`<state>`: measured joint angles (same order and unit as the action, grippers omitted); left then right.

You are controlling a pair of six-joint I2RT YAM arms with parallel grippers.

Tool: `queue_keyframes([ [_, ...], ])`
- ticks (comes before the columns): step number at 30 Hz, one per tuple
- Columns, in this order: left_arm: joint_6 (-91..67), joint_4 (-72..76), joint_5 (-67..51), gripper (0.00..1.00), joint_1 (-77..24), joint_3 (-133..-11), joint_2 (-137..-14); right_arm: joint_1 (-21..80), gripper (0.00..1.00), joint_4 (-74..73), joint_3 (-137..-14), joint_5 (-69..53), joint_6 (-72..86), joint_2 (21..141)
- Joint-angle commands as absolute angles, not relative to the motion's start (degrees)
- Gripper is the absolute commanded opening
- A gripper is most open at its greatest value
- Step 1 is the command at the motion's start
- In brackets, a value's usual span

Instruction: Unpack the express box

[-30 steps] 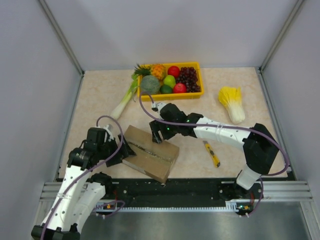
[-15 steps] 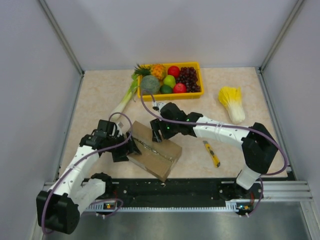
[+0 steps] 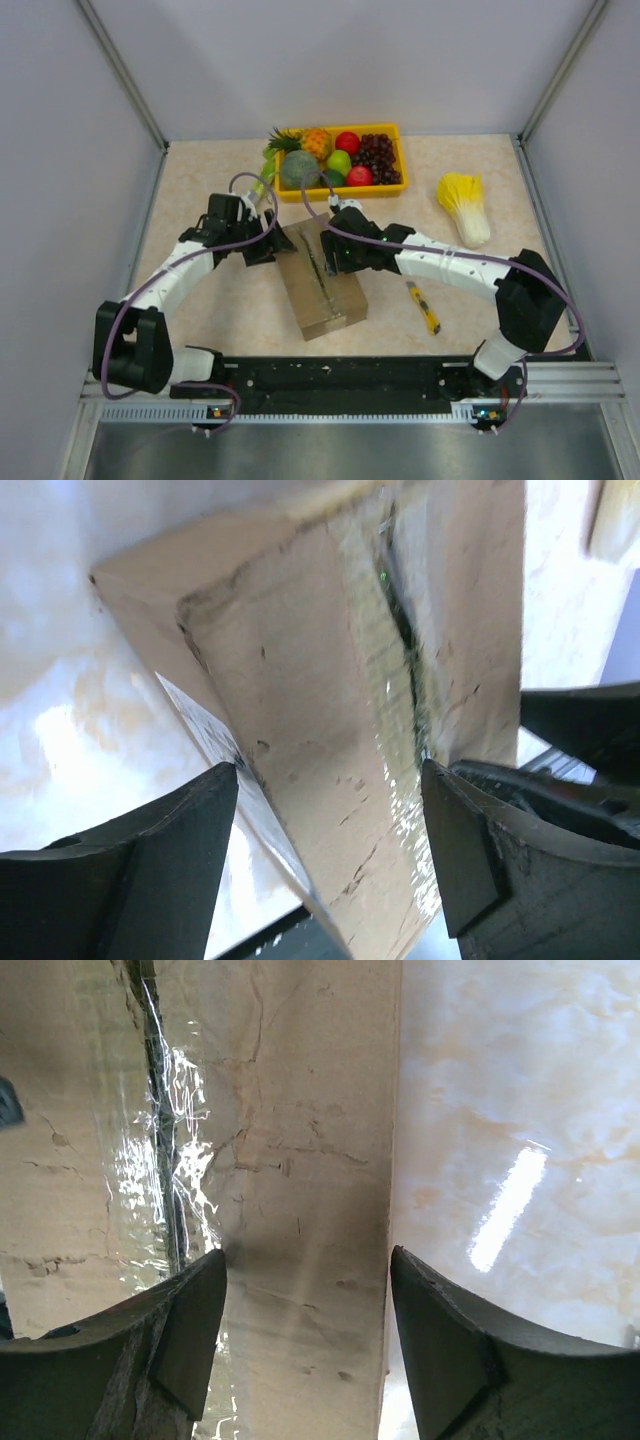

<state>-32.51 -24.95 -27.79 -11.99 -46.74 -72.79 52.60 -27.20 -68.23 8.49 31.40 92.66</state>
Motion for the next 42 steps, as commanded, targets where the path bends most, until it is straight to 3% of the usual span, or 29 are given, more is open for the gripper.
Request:
queue_keyframes([
  [1,-31.5,-18.8,-28.0,0.77,-11.7,-54.0,-77.4,51.0,0.65,-30.1,-68.7,15.6,34.4,89.7],
  [12,-23.0,-28.6,-18.6,0.79,-10.5,-63.0,-76.9,46.9,0.75,-30.3,-70.2,15.6,32.0,83.6],
  [19,-21.1,-29.3,-16.3,0.81,-10.3,-64.9,-73.6,39.8,0.75,-35.5,-61.4,13.1,30.8,75.8],
  [27,-21.4,-27.5,-17.4,0.82,-10.3,-63.7,-70.2,39.0,0.76,-42.1,-49.3,12.2,33.0,67.4],
  [42,-24.8,-23.7,-22.5,0.82,-10.3,-60.6,-69.0,38.5,0.73,-44.5,-41.4,13.6,38.1,70.8],
])
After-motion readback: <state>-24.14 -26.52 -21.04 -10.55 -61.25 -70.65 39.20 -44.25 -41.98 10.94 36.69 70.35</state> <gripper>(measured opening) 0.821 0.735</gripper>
